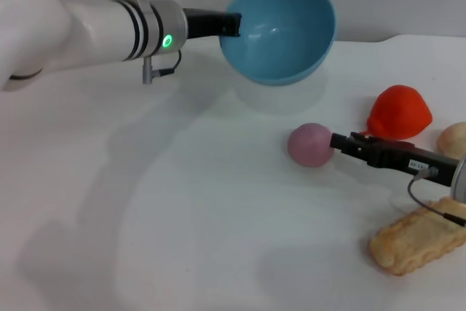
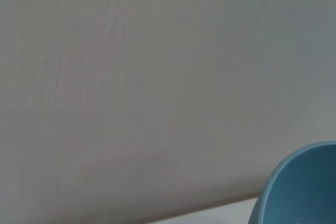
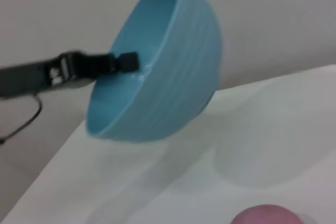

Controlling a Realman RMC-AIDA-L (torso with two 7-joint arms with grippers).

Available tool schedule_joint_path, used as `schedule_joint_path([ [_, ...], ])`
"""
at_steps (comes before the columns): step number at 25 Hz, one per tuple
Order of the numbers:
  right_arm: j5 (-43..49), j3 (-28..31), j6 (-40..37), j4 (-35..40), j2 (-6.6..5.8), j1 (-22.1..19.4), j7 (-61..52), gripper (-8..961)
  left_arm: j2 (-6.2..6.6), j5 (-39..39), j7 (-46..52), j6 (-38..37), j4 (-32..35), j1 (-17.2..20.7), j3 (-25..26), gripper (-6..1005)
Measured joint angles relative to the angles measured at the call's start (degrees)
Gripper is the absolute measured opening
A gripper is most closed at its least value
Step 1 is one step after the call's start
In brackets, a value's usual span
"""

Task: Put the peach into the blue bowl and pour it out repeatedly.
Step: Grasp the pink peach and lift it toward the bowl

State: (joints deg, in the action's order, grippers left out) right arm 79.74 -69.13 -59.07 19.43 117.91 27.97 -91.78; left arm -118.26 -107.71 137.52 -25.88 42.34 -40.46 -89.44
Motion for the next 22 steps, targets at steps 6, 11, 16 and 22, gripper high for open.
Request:
schedule_joint_path([
  [6,1.8,-0.02,0.0,1.18,-1.24,1.07,-8.11,574,-0.19,0.17,0.11,-0.22,0.15,0.07,-1.28,-1],
  [11,10.99,0.2,-1.02,2.37,-3.73,4.12,-21.81,575,-0.11,0.23,0.2,-0.7,0.13,-1.29,-3.21,0],
  [16,20.7,1.13,-1.38,4.59,-4.73,7.24,-31.32,574,-0.17,0.27,0.69,-0.65,0.13,-2.17,-4.67,0],
  [22,27.62,1.2,0.29,5.5,-4.28,9.68,-36.18,576,-0.27,0.29,2.13,-0.12,0.35,-2.95,-6.33,0],
])
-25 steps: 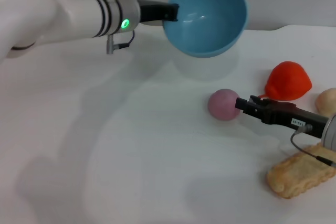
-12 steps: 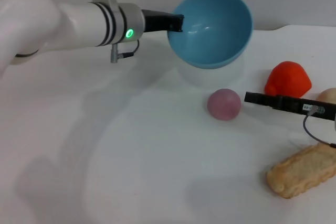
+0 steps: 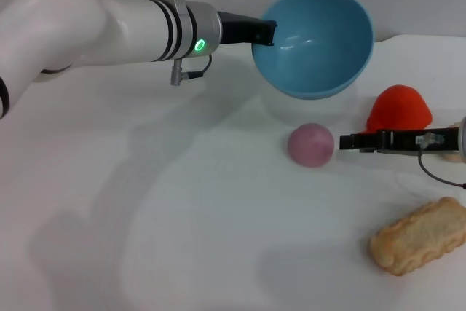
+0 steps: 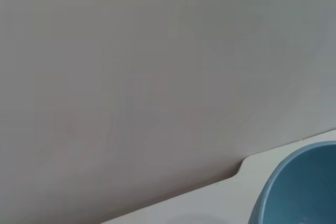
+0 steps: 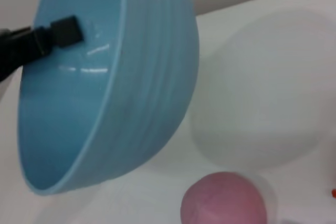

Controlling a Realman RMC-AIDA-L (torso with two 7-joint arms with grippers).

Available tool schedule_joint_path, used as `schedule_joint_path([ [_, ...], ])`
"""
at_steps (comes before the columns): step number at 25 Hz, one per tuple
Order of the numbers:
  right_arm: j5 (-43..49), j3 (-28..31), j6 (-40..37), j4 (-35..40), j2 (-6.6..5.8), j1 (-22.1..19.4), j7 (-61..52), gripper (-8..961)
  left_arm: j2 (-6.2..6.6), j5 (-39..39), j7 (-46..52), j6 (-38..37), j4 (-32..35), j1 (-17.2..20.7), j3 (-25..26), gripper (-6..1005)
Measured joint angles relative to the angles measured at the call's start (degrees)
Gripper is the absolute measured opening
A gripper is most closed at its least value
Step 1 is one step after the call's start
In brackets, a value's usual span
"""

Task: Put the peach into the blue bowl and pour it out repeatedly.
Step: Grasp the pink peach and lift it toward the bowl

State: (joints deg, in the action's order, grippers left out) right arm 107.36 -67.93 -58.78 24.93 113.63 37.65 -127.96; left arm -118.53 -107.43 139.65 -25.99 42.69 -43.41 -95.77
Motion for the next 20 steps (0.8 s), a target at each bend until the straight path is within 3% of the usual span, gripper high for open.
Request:
schedule_joint_path([
  [3,0.0,0.01,1.49,0.51,0.59,0.0,0.4,575,-0.06,0.07,0.37,0.26,0.21,-0.05,-0.67,-1],
  [9,0.26,-0.5,6.58,1.14,3.82,0.65,3.28,574,-0.14,0.21,1.05,2.1,0.63,-0.92,-3.26,0],
  [20,0.85,-1.9,12.35,-2.99,4.99,3.21,3.96,575,-0.22,0.21,1.59,3.86,0.47,-1.54,-4.26,-1],
])
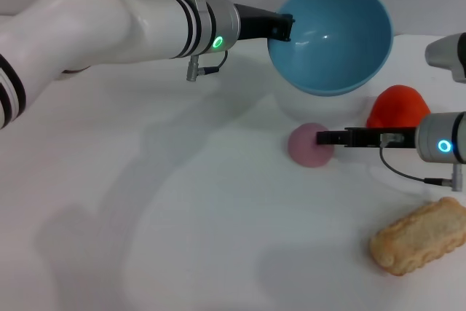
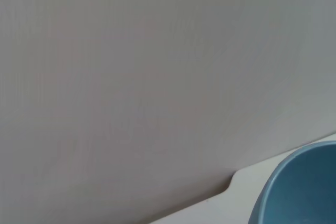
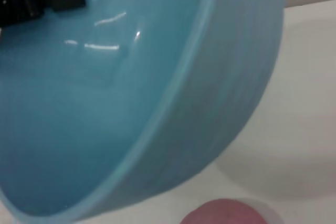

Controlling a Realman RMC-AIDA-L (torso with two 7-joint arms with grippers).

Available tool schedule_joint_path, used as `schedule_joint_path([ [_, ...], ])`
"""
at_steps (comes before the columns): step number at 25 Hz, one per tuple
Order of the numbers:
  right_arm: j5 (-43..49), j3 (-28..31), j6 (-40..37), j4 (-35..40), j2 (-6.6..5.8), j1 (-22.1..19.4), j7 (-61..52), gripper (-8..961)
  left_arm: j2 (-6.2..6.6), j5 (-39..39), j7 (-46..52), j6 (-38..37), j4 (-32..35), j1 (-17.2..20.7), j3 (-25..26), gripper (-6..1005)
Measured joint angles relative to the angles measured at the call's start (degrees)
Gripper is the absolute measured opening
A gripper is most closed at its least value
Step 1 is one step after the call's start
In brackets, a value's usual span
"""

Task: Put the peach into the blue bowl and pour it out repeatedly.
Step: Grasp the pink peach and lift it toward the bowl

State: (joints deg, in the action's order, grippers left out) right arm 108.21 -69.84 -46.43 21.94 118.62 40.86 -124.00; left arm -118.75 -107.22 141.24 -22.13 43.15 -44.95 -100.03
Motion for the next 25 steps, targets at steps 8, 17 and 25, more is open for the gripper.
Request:
schedule_joint_path([
  [8,-5.17,-0.12,1.54,-1.15,0.55,-0.18,6.06,576,-0.07,-0.01,1.01,0.85,0.1,-0.06,-1.35,0],
  [17,-7.1,0.3,2.3,-3.67,0.53,-0.1,7.71,569,-0.07,-0.01,1.41,1.12,0.23,-0.11,-1.4,-1],
  [25,-7.14,-0.52,3.71,-3.97,0.83,0.2,10.49,476,-0.07,-0.01,1.41,1.83,0.26,-0.19,-1.41,-1],
])
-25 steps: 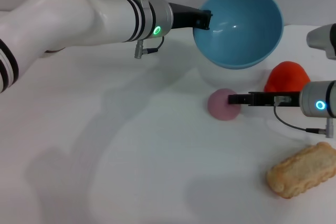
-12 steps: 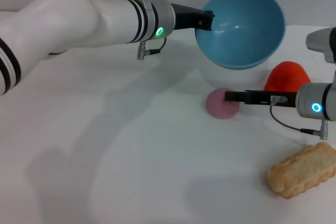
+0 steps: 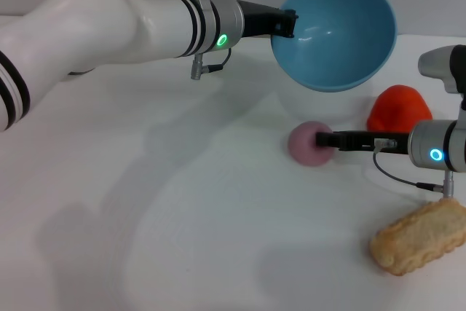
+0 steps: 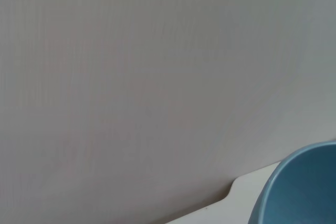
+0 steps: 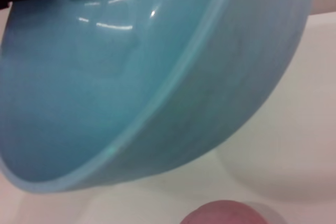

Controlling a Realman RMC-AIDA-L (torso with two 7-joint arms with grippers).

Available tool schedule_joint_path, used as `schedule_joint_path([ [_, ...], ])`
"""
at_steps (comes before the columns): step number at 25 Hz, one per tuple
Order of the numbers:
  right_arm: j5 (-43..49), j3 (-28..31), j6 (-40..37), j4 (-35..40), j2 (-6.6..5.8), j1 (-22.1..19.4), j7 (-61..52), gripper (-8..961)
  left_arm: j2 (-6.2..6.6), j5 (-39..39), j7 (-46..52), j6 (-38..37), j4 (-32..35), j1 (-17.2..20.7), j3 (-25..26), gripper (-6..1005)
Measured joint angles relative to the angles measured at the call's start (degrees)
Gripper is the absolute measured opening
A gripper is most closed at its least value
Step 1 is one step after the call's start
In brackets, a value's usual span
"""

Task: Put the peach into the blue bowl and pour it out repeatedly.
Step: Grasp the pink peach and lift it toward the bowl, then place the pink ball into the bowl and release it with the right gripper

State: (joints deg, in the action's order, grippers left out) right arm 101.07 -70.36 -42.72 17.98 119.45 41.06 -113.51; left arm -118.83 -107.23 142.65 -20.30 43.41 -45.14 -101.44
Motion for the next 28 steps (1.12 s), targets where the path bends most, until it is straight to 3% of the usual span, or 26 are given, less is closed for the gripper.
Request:
schedule_joint_path([
  [5,0.0,-1.9,1.39,0.06,0.0,0.34,0.34,386,0.0,0.0,0.0,0.0,0.01,-0.08,-0.08,-1],
  [14,-0.03,-2.53,1.04,1.54,0.03,0.11,3.28,41,0.0,0.0,0.0,0.2,-0.2,0.07,-0.08,0],
  [20,0.29,-2.49,-5.65,11.51,-0.69,-4.36,4.0,41,0.12,-0.44,-0.08,0.33,-1.36,0.22,-0.08,-2],
  [23,3.43,-1.74,-14.41,19.72,-1.44,-6.65,3.19,41,0.41,-0.89,-0.29,0.18,-2.51,-0.05,0.07,-1],
  [28,8.82,4.96,-28.46,27.25,-1.88,-7.05,1.45,42,0.38,-3.06,-0.34,0.41,-4.17,-0.29,0.12,0],
])
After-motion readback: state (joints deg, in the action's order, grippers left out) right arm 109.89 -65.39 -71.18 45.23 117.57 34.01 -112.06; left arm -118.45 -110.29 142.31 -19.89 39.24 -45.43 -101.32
